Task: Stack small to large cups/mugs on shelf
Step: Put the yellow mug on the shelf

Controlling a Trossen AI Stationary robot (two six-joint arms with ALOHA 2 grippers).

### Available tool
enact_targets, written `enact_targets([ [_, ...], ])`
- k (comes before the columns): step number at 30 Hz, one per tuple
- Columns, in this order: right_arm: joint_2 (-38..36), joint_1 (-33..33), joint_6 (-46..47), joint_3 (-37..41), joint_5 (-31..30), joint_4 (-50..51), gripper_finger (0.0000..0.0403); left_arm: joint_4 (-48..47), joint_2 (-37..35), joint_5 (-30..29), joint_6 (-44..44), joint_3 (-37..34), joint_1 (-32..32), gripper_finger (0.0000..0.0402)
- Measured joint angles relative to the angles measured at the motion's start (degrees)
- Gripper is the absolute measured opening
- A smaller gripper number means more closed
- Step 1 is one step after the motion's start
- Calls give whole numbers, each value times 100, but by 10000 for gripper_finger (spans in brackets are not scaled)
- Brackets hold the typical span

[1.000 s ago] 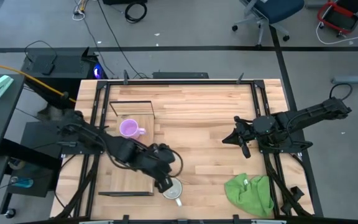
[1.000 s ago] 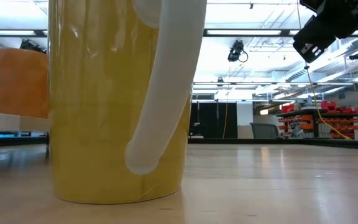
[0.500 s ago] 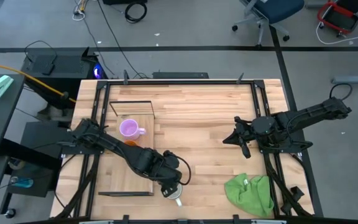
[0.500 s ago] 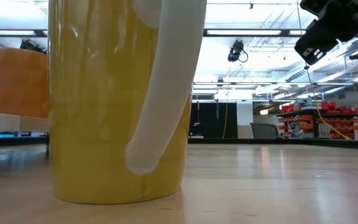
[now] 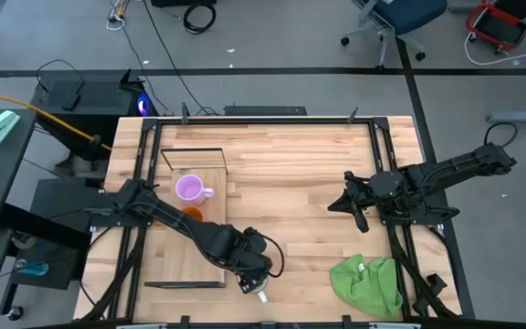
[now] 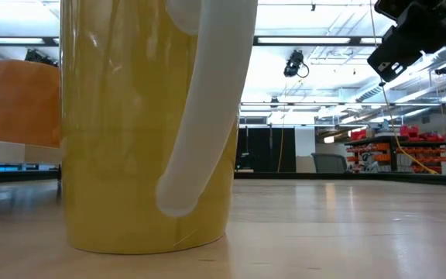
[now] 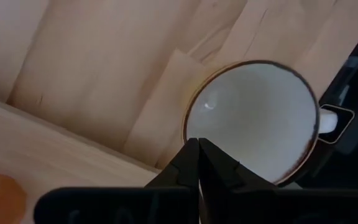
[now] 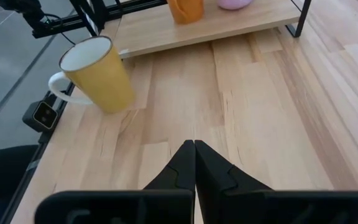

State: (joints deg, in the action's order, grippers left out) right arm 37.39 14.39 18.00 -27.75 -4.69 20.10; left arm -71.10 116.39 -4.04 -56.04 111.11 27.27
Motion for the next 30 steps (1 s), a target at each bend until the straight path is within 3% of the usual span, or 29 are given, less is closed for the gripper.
enact_targets([
  [14, 0, 0, 6, -2, 0, -2, 7, 56, 9, 27, -66, 0, -25, 53],
  [30, 4, 0, 28, -4, 0, -2, 7, -78, 224, 130, -30, 0, -162, 133],
])
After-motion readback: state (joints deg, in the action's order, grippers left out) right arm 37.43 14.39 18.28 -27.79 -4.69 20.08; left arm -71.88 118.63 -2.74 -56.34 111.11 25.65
